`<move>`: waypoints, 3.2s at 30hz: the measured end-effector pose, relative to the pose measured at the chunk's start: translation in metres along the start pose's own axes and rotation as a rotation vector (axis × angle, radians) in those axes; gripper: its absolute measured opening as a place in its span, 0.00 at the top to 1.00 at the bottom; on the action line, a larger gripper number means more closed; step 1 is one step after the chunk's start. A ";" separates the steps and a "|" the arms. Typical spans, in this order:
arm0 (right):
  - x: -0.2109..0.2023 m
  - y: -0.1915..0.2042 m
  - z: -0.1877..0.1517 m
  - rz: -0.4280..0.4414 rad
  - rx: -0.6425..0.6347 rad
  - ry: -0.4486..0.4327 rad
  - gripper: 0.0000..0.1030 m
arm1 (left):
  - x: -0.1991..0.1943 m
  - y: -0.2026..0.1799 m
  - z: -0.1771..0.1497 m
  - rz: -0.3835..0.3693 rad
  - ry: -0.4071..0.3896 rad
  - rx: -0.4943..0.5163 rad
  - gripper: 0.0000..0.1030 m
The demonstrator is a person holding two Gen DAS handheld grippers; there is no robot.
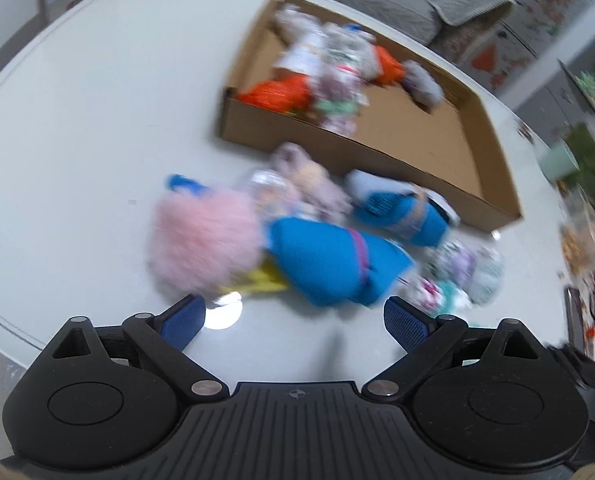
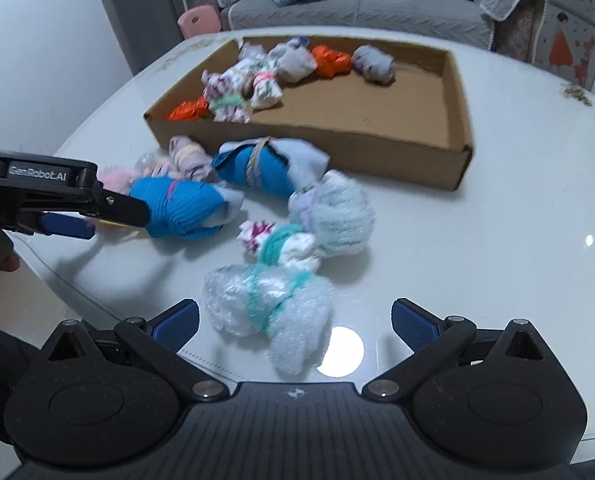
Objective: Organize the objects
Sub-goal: 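Move both open grippers back toward the bundles on the table, then grasp the blue knit bundle with left gripper while right grasps bubble-wrap bundle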
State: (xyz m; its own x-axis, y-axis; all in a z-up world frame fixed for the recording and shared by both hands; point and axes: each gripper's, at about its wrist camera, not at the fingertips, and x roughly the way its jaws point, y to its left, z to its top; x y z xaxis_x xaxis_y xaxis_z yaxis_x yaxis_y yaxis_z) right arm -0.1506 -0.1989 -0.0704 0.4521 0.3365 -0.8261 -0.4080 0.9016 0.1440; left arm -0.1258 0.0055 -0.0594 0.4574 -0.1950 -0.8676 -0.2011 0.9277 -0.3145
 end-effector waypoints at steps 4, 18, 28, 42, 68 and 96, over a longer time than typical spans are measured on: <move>0.015 0.009 0.001 -0.026 -0.054 0.017 0.02 | 0.000 -0.026 -0.009 -0.034 0.011 0.096 0.05; -0.007 -0.022 -0.009 -0.034 0.007 0.014 0.06 | 0.027 -0.080 0.000 0.164 -0.142 0.690 0.05; -0.013 -0.034 -0.007 -0.042 0.016 0.009 0.01 | 0.041 -0.099 -0.035 0.126 -0.021 0.833 0.05; 0.006 -0.027 -0.006 -0.004 -0.068 0.069 0.05 | 0.058 -0.087 -0.008 0.061 0.040 0.688 0.21; -0.009 -0.029 -0.009 -0.027 -0.143 0.047 0.65 | 0.036 -0.087 -0.009 0.062 0.050 0.609 0.45; -0.047 -0.036 0.009 -0.055 -0.113 -0.089 0.46 | -0.006 -0.099 0.010 0.041 0.012 0.552 0.46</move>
State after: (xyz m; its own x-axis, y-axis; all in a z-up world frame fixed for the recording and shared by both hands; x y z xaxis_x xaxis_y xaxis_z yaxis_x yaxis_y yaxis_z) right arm -0.1504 -0.2450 -0.0320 0.5427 0.3142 -0.7790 -0.4647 0.8849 0.0332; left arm -0.1002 -0.0823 -0.0195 0.4479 -0.1557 -0.8804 0.2667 0.9631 -0.0346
